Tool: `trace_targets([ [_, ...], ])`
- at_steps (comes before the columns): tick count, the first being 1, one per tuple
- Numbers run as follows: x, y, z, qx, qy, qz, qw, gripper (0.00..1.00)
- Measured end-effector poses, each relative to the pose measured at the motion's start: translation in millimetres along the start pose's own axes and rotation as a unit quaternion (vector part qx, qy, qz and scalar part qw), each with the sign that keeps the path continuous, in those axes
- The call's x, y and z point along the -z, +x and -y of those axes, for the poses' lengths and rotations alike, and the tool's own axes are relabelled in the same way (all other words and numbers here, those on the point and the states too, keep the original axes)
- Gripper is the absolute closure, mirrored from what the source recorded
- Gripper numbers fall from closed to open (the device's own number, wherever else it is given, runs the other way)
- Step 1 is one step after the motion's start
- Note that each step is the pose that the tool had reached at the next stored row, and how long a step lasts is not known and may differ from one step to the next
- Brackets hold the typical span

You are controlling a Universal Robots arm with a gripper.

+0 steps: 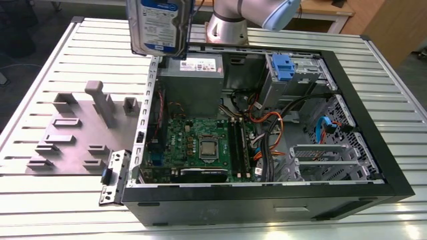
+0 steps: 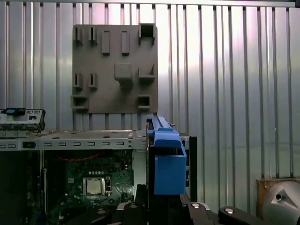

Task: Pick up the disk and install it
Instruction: 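Pick up the disk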

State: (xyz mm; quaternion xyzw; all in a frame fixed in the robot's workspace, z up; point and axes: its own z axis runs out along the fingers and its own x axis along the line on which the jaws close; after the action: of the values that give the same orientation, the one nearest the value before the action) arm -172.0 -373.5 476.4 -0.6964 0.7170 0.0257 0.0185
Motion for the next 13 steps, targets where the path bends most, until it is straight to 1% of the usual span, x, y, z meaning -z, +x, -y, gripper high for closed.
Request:
trace_targets([
  [13, 0.2, -1.7, 59.5, 0.0, -0.0001, 0.0, 1.0, 0.65],
])
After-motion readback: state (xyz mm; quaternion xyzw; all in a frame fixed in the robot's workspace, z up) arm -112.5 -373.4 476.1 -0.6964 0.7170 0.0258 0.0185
